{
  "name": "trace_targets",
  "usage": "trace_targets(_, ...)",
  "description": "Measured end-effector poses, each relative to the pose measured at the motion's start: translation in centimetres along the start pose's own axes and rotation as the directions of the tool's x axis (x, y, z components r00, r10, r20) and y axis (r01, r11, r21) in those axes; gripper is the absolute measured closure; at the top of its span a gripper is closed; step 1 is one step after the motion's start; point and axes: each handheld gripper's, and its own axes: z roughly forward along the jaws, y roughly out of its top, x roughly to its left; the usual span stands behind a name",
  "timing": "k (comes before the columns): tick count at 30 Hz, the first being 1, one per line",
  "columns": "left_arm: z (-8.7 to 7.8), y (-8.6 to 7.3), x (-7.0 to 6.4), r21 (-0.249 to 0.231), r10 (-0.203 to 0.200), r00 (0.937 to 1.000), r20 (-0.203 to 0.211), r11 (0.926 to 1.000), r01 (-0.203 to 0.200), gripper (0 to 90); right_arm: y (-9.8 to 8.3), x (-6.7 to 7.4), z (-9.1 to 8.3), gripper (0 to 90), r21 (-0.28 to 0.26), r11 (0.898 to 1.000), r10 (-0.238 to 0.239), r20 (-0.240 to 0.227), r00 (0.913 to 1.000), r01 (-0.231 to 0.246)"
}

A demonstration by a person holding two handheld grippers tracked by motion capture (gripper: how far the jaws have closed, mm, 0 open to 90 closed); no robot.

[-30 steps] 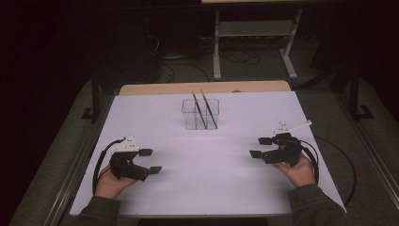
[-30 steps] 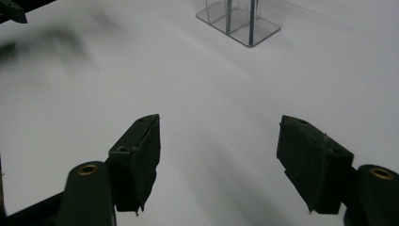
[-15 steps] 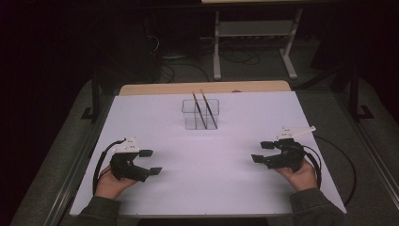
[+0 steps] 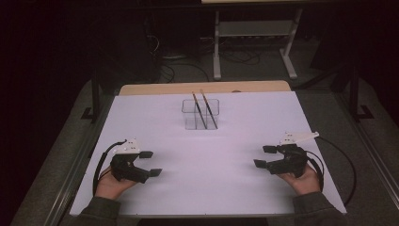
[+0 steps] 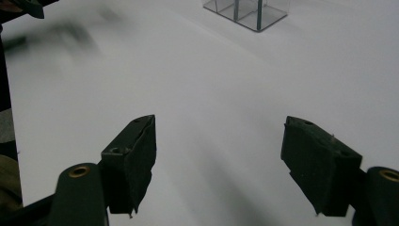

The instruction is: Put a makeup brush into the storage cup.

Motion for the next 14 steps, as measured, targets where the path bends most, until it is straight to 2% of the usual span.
trace_targets(8, 0.2, -0.16, 0.02, 0.003, -0.008, 0.9999, 0.006, 1.0, 0.008, 21.6, -0.18, 0.11, -0.19, 25.5, -0.005, 1.0, 0.0, -0.003, 1.0, 0.0)
trace_targets(14, 0.14, -0.11, 0.1, -0.002, -0.01, 0.9999, 0.007, 0.9999, 0.01, 21.6, -0.12, 0.2, 0.35, 24.8, 0.025, 1.0, -0.008, -0.014, 0.9999, 0.008)
